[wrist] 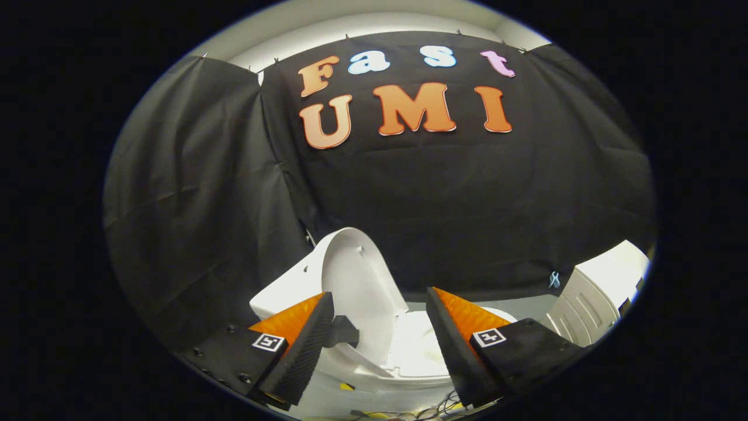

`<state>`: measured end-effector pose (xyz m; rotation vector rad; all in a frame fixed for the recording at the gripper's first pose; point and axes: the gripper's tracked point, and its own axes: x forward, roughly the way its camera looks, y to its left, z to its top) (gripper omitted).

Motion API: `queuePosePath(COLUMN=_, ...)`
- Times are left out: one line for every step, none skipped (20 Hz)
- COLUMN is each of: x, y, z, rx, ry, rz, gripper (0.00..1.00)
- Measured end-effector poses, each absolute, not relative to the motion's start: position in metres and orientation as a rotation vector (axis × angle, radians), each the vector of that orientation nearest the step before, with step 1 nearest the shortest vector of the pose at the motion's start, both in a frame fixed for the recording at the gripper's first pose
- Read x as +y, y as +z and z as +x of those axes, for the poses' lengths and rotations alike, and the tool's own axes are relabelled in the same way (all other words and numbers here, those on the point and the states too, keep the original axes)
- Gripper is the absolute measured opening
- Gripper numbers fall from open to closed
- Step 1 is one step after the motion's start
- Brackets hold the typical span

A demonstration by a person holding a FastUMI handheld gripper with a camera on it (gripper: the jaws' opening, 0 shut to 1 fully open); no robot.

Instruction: Open the toilet lid.

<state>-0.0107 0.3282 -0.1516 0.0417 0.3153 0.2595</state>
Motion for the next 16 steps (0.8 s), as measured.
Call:
queuePosePath(x=0.315, y=-0.143, z=-0.01, rx=0.297, ry=0.251, rz=0.04, gripper=1.0)
queuePosePath(x=0.302, y=-0.136, z=-0.01, rx=0.283, ry=0.241, rz=0.035, gripper=1.0)
queuePosePath(x=0.291, y=-0.128, z=-0.009, rx=0.268, ry=0.23, rz=0.029, gripper=1.0)
queuePosePath(x=0.279, y=-0.12, z=-0.008, rx=0.253, ry=0.216, rz=0.024, gripper=0.99)
queuePosePath(x=0.267, y=-0.113, z=-0.008, rx=0.239, ry=0.204, rz=0.021, gripper=0.99)
queuePosePath(x=0.256, y=-0.106, z=-0.009, rx=0.227, ry=0.192, rz=0.024, gripper=0.99)
queuePosePath(x=0.246, y=-0.1, z=-0.01, rx=0.22, ry=0.185, rz=0.031, gripper=0.99)
queuePosePath(x=0.238, y=-0.095, z=-0.011, rx=0.213, ry=0.178, rz=0.034, gripper=0.99)
queuePosePath(x=0.228, y=-0.09, z=-0.012, rx=0.204, ry=0.171, rz=0.031, gripper=0.99)
queuePosePath(x=0.217, y=-0.084, z=-0.013, rx=0.19, ry=0.156, rz=0.03, gripper=0.99)
queuePosePath(x=0.205, y=-0.08, z=-0.014, rx=0.179, ry=0.143, rz=0.029, gripper=0.99)
queuePosePath(x=0.196, y=-0.076, z=-0.015, rx=0.17, ry=0.132, rz=0.028, gripper=0.99)
queuePosePath(x=0.187, y=-0.075, z=-0.015, rx=0.166, ry=0.123, rz=0.032, gripper=0.99)
queuePosePath(x=0.182, y=-0.075, z=-0.017, rx=0.166, ry=0.123, rz=0.039, gripper=0.99)
queuePosePath(x=0.178, y=-0.073, z=-0.018, rx=0.16, ry=0.128, rz=0.048, gripper=0.99)
queuePosePath(x=0.172, y=-0.073, z=-0.02, rx=0.159, ry=0.121, rz=0.051, gripper=0.99)
